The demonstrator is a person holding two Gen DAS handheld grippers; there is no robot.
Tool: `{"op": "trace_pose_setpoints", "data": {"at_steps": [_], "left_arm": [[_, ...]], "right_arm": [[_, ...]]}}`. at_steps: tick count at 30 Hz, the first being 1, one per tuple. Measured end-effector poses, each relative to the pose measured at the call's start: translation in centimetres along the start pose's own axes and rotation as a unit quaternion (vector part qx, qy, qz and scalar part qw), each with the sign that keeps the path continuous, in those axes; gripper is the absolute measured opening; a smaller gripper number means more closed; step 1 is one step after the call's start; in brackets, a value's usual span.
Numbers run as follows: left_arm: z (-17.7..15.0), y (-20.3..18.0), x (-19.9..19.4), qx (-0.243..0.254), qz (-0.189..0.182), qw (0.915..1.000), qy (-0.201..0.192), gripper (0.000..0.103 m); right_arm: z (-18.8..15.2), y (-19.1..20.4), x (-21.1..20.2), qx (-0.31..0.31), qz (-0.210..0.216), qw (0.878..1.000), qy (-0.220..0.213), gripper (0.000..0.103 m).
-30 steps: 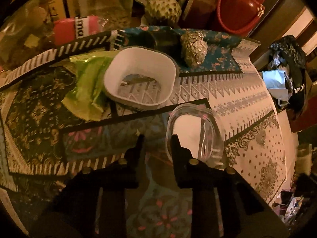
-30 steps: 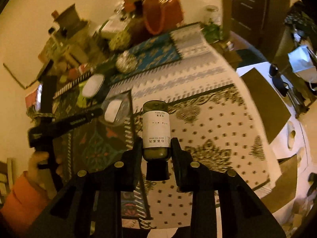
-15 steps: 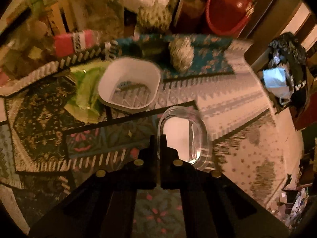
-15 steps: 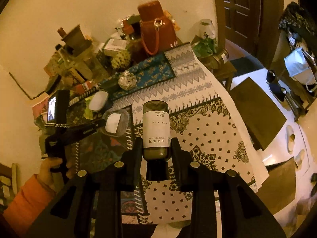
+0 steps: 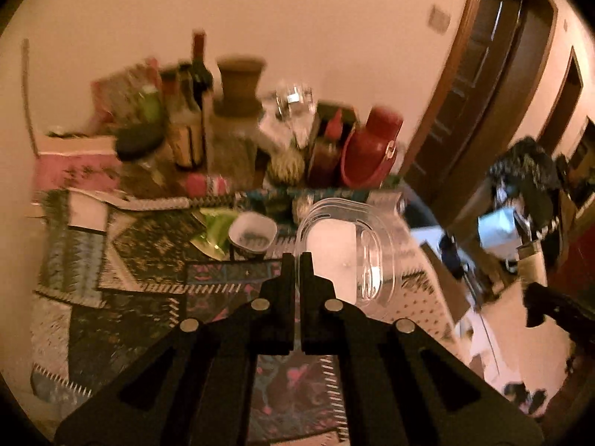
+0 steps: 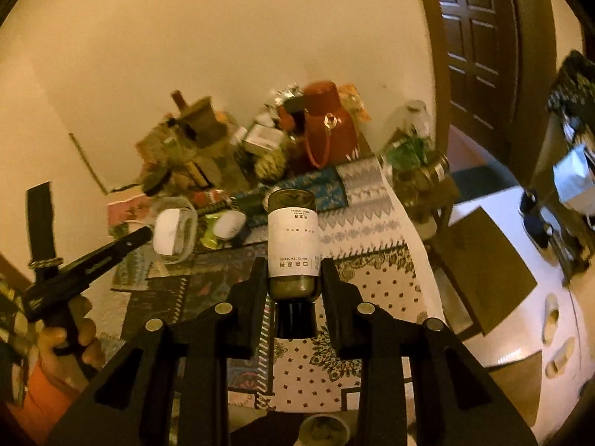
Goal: Collect trash
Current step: 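Carry the bottle and plastic box down over the white floor bin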
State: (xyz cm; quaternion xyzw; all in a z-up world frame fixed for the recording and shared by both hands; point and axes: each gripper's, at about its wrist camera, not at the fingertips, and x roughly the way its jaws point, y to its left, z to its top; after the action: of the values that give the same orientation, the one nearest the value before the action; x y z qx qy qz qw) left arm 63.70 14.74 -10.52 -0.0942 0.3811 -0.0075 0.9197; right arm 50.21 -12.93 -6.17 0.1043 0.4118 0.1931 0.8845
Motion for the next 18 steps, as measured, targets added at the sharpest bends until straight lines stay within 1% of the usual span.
{"op": "trace_pose_setpoints", "data": {"at_steps": [4,10,15,18], "left_arm": [[-1.8,-1.8,-5.8,-0.016,0.026,0.9983,-0.048,0.000],[-4.6,-3.5,-12.3,-0.038,0.053,0.9933,-0.096,0.000],[-5.8,-4.0,-16.3,-0.037,0.066,0.9892,-0.125,0.000],[-6.7,-4.2,-18.4,-0.025,0.072,0.9867,-0.144,0.000]], "right_arm": [[0.0,0.3,-2.1,-0.028,0.034,0.999,-0.004,0.026],[-0.5,1.4,-4.4,-0.060,0.075,0.995,-0.013,0.026],[-1.6,2.9,-6.4,-0.074,0.097,0.992,-0.026,0.026],[-2.6,4.0,-7.8,-0.076,0.105,0.991,-0.037,0.026]]}}
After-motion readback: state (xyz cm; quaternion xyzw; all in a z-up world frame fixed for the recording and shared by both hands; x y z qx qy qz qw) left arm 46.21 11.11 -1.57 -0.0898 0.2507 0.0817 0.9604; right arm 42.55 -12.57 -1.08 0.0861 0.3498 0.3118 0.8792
